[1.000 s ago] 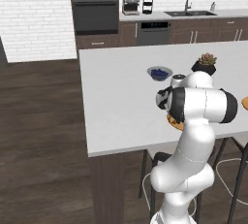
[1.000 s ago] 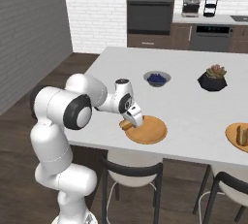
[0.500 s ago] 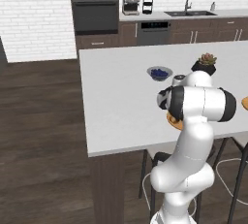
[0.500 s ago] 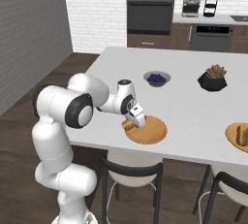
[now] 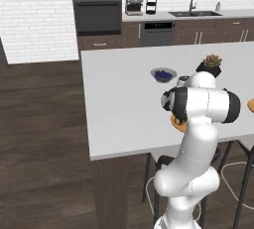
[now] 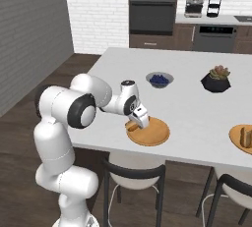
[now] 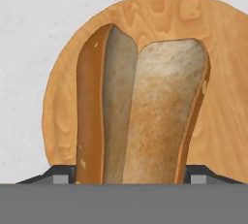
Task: Place one bun and one sausage from the bowl on each plate.
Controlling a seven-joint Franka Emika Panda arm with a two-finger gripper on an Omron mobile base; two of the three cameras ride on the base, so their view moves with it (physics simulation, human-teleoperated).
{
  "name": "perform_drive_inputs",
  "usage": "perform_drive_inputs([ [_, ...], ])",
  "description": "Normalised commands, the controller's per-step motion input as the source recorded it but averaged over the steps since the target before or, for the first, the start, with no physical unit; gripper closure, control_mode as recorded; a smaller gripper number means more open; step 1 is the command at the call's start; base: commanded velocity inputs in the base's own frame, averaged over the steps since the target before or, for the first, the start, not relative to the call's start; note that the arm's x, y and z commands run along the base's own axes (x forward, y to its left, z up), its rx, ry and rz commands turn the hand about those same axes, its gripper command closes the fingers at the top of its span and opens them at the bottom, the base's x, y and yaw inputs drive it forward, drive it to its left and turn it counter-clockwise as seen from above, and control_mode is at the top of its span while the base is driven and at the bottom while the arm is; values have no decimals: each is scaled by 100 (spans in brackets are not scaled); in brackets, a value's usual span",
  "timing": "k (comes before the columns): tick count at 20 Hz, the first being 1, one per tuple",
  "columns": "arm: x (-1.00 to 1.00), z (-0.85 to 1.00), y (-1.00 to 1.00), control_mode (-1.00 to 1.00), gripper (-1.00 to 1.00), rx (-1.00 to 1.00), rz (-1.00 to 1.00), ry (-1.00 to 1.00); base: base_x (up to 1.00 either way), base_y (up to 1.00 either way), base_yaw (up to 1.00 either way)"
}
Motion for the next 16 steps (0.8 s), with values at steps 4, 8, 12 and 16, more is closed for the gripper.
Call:
perform_drive_inputs([
  [4, 0, 0, 0, -100, -100, 0, 0, 0, 0, 0, 0],
  [8, 0, 0, 0, -100, -100, 0, 1, 0, 0, 0, 0],
  [12, 0, 0, 0, -100, -100, 0, 1, 0, 0, 0, 0],
  [16, 0, 10, 0, -100, -100, 0, 2, -2, 0, 0, 0],
])
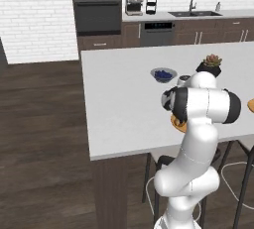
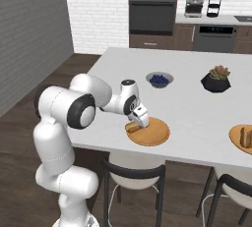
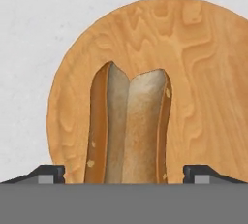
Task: Place one bun and one sausage from the bowl on each plate.
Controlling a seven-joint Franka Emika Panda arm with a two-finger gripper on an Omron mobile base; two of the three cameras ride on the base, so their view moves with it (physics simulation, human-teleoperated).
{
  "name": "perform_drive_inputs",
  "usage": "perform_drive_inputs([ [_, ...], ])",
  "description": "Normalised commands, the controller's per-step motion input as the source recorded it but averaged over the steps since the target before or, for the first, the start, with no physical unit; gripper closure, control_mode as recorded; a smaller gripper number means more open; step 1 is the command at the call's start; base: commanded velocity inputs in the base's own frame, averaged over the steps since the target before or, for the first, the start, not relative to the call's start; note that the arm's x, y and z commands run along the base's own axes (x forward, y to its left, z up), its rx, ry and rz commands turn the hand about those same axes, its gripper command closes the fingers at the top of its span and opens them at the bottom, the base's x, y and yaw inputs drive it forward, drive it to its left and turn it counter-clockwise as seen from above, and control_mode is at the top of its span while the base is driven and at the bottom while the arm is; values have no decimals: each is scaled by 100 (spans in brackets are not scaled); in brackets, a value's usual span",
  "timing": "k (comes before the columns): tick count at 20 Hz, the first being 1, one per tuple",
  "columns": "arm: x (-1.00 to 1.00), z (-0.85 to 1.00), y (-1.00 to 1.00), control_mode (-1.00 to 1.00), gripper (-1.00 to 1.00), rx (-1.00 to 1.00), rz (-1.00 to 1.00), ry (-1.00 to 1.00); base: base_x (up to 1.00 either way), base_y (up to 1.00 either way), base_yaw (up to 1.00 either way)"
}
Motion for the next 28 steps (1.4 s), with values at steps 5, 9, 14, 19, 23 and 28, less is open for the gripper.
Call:
perform_drive_inputs([
  [5, -5, 41, 0, -100, -100, -6, 1, -5, 0, 0, 0],
  [9, -46, 80, 0, -100, -100, -7, 0, -11, 0, 0, 0],
  [14, -72, 99, 31, -100, -100, -5, 13, -4, 0, 0, 0],
  [19, -86, 74, 87, -100, -100, -3, 39, 1, 0, 0, 0],
  [23, -100, 56, 83, -100, -100, -4, 37, 0, 0, 0, 0],
  [28, -100, 21, 63, -100, -100, -1, 26, 0, 0, 0, 0],
])
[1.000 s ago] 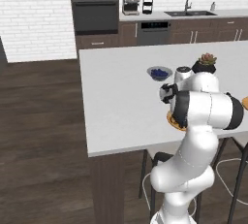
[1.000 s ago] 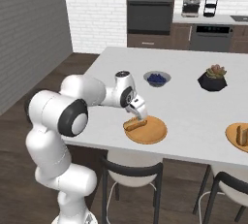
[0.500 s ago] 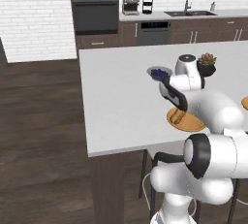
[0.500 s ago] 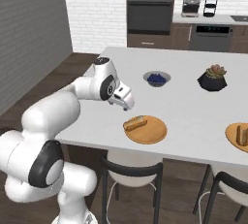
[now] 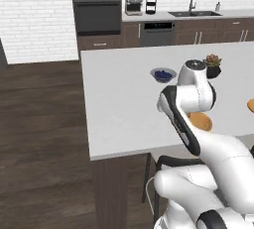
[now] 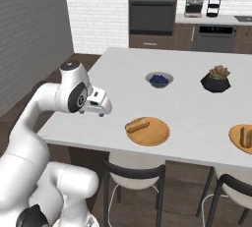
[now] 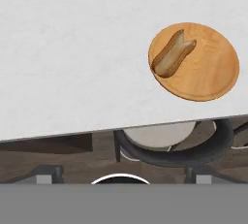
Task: Place one bun and one sausage from the bowl on each plate.
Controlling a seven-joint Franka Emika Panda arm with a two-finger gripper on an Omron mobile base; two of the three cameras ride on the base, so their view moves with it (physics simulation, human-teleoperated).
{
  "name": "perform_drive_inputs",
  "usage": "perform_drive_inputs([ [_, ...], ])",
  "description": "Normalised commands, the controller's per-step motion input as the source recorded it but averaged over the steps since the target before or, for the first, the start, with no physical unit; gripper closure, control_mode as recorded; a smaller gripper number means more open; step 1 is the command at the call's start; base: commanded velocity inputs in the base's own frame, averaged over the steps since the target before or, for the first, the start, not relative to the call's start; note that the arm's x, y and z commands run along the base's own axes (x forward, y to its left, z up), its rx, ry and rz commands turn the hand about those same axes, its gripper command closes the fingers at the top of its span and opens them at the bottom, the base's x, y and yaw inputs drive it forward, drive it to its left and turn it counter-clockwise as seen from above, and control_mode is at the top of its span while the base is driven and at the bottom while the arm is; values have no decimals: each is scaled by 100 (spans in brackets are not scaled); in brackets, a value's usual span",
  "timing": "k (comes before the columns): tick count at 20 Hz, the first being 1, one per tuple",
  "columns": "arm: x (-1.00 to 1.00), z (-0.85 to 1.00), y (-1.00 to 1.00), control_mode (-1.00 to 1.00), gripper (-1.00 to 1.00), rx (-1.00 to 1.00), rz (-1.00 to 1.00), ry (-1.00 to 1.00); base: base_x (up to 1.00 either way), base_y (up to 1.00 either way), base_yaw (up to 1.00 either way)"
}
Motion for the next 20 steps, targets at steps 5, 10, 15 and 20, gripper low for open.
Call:
perform_drive_inputs([
  [5, -85, 0, 17, -100, -100, -8, 2, -9, 0, 0, 0],
  [10, 0, 0, -3, -100, -100, 0, -3, 4, 0, 0, 0],
  [15, 0, 0, 0, -100, -100, 0, 0, 0, 0, 0, 0],
  [20, 0, 0, 0, 100, -100, 0, 0, 0, 0, 0, 0],
])
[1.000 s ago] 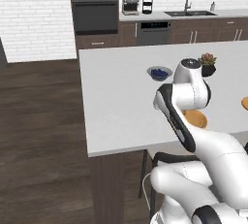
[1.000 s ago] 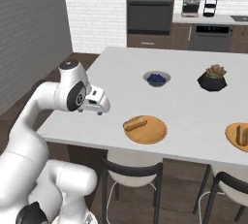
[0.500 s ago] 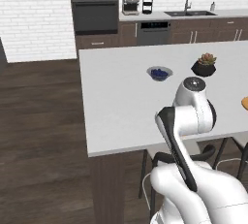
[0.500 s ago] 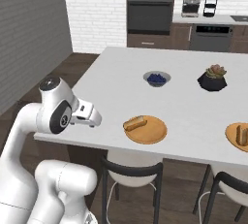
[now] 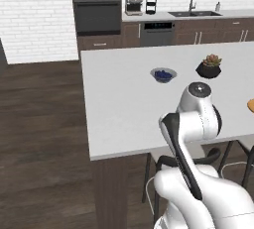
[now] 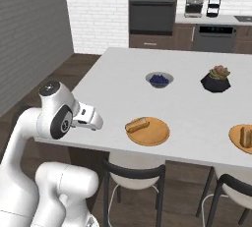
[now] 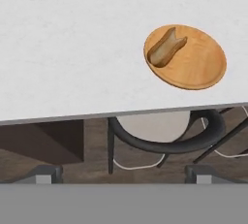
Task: Place one bun and one sausage from the bowl on each plate.
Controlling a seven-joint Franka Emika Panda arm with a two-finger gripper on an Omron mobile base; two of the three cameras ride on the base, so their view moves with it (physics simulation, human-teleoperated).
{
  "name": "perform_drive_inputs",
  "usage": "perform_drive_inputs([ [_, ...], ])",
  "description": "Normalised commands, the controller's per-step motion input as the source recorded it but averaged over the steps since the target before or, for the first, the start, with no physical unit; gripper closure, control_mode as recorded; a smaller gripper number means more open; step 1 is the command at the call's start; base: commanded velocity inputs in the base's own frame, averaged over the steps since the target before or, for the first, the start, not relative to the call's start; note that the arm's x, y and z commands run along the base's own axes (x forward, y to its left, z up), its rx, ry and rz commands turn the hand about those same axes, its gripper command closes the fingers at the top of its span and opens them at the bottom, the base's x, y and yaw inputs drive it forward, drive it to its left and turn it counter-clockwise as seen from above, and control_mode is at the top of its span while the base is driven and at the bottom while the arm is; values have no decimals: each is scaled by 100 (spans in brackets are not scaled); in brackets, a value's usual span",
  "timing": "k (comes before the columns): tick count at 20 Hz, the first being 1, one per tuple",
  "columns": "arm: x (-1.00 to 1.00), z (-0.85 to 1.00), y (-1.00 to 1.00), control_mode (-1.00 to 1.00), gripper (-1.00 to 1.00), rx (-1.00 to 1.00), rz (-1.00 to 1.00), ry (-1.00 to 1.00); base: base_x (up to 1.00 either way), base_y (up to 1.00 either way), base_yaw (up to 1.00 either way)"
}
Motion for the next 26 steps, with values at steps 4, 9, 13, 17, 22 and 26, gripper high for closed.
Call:
perform_drive_inputs([
  [4, 0, 0, 0, 100, -100, 0, 0, 0, -11, -54, 0],
  [9, 0, 0, 0, 100, -100, 0, 0, 0, -9, -87, 0],
  [13, 0, 0, 0, 100, -100, 0, 0, 0, -1, -100, 0],
  [17, 0, 0, 0, 100, -100, 0, 0, 0, 0, -100, -4],
  [22, 0, 0, 0, 100, -100, 0, 0, 0, 0, -99, -9],
  [26, 0, 0, 0, 100, -100, 0, 0, 0, 0, -90, -9],
])
